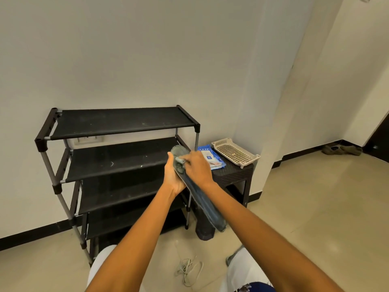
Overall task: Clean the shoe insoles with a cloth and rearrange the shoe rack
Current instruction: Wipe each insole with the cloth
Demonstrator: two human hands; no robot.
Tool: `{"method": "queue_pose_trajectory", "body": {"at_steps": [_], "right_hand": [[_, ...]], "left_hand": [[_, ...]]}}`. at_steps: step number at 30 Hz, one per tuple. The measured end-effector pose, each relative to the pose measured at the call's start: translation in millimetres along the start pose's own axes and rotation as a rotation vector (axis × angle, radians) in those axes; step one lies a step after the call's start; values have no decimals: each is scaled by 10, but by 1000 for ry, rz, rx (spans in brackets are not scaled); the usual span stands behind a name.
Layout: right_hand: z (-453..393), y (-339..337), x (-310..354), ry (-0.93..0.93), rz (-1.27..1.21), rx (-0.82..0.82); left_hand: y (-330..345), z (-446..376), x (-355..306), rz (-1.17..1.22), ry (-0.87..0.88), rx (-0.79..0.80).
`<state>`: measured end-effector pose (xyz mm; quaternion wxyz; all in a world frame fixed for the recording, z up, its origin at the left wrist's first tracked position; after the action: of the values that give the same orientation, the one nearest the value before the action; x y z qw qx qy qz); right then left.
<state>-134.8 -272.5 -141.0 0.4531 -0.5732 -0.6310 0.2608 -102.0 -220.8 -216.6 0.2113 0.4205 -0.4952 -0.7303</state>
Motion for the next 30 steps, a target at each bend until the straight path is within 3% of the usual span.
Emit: {"method": "queue_pose_trajectory", "body": {"at_steps": [3, 4, 8, 11, 15, 17, 20, 25, 30], "right_hand": [[191, 138, 65, -140, -138, 212], [182, 132, 11, -163, -131, 215], [127, 58, -466, 158, -276, 51], [98, 144, -487, 188, -299, 109], [13, 133, -570, 314, -334, 5], [-17, 150, -524, 288, -270, -5], [91, 162, -278, 57, 9, -7], [277, 110, -132, -281, 152, 1], [9, -36, -345, 3, 230, -50]], "left_hand": [[-172, -81, -122, 13, 29, -61], [-181, -86, -137, 24, 38, -59], [-132, -89, -84, 57, 19, -37], [-87, -99, -82, 62, 36, -11], [-16, -39, 67, 26, 34, 55], [-35, 3, 230, 4, -5, 40], [-56, 0, 269, 68, -4, 17], [-164, -50, 196, 126, 14, 4], [29, -18, 315, 32, -72, 83]]}}
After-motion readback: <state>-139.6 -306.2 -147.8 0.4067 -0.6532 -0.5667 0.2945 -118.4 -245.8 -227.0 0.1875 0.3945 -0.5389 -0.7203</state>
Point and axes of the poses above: each hand's wrist, its own z-axis away from the middle knuckle, its own y-axis out of the palm, x = y × z, the point moved 8 cm from there along -z, towards the middle knuckle, and after that the axes turned 13 degrees about z, right-handed, at the moved point
